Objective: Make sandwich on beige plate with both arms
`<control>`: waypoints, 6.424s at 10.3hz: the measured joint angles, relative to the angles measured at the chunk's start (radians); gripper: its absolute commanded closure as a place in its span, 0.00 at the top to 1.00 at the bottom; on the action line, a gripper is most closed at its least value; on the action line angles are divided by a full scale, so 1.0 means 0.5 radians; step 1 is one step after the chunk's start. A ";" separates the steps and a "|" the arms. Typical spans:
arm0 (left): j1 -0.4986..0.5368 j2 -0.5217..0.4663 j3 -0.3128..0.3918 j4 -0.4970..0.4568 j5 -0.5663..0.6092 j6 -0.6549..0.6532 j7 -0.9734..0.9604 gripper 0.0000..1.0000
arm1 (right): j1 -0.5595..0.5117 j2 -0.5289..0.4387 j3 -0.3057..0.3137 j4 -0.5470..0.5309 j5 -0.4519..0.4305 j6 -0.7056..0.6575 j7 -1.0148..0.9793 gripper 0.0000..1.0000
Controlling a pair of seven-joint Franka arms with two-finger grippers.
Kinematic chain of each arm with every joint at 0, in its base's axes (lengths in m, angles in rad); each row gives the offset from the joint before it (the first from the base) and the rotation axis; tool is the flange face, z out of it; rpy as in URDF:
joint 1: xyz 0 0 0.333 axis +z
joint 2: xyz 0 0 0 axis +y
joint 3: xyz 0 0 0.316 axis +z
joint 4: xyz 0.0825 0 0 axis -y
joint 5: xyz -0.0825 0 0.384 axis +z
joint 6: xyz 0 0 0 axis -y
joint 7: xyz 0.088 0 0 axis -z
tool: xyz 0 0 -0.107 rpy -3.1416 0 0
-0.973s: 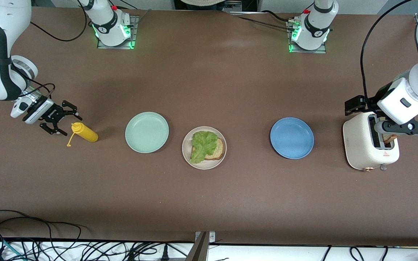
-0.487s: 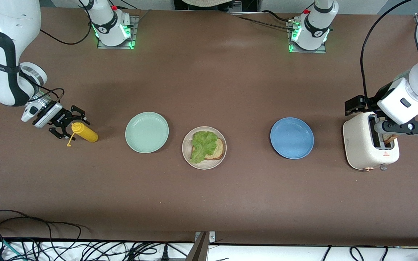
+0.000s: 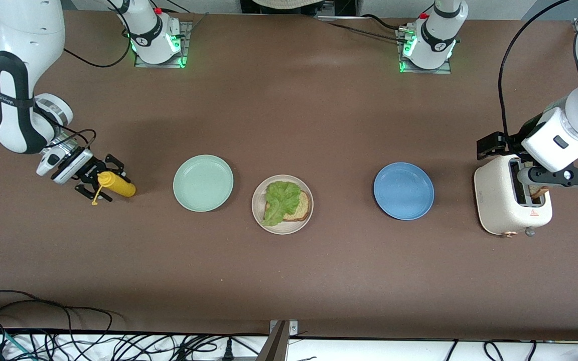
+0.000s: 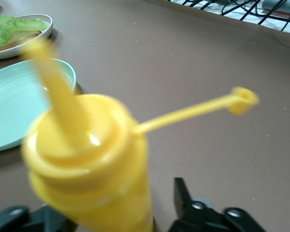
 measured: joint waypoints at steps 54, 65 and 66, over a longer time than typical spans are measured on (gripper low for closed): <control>0.001 0.000 0.001 0.000 0.000 0.000 0.000 1.00 | 1.830 1.136 -0.225 1.690 -3.979 -0.429 4.012 0.00; 0.002 0.001 0.006 -0.003 0.000 -0.008 0.025 1.00 | 1.792 0.865 -1.414 1.785 -2.599 -0.750 3.118 0.00; 0.005 0.002 0.008 -0.003 0.000 -0.025 0.025 1.00 | 1.765 0.864 -1.558 1.779 -2.353 -0.809 3.079 0.00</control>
